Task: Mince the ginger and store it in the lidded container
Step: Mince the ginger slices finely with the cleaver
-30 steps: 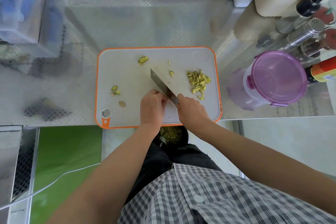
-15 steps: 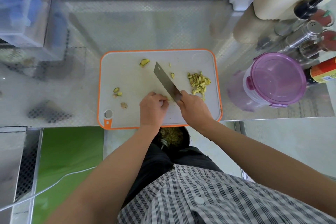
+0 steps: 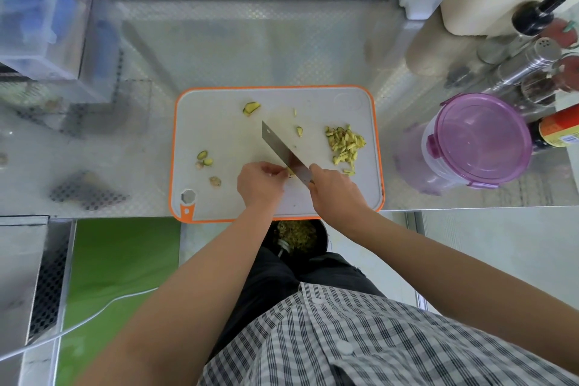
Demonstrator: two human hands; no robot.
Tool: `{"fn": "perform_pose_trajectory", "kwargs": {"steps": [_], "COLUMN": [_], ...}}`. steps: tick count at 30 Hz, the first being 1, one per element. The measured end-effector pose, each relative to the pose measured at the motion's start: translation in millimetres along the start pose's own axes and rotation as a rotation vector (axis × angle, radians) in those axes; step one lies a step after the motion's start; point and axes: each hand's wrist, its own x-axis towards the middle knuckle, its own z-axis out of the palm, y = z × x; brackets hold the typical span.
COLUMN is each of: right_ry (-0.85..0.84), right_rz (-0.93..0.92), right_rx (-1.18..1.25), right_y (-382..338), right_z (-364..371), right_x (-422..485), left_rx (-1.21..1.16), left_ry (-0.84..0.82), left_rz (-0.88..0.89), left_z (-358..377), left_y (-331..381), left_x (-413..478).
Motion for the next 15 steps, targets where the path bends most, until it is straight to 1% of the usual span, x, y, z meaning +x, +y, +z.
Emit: {"fn": "perform_pose_trajectory", "kwargs": {"steps": [3, 7, 11, 15], "right_ry": [-0.007, 0.011, 0.062, 0.049], "right_rz": [0.021, 0.003, -0.017, -0.058], "right_rx": [0.003, 0.049, 0.109, 0.079], "right_y": [-1.1, 2.3, 4.3, 3.2], "right_z": [5.1, 7.7, 4.1, -0.9], "right_x": [3.8, 5.3, 2.0, -2.4], "left_rx": [-0.029, -0.053, -0.088, -0.091], "left_ry": [-0.008, -0.008, -0.012, -0.006], "left_rz": [-0.009, -0.027, -0.062, -0.065], "left_z": [-1.1, -1.3, -1.0, -0.7], "left_y": [2.0, 0.6, -0.4, 0.4], "left_x": [-0.9, -0.5, 1.4, 2.4]}}
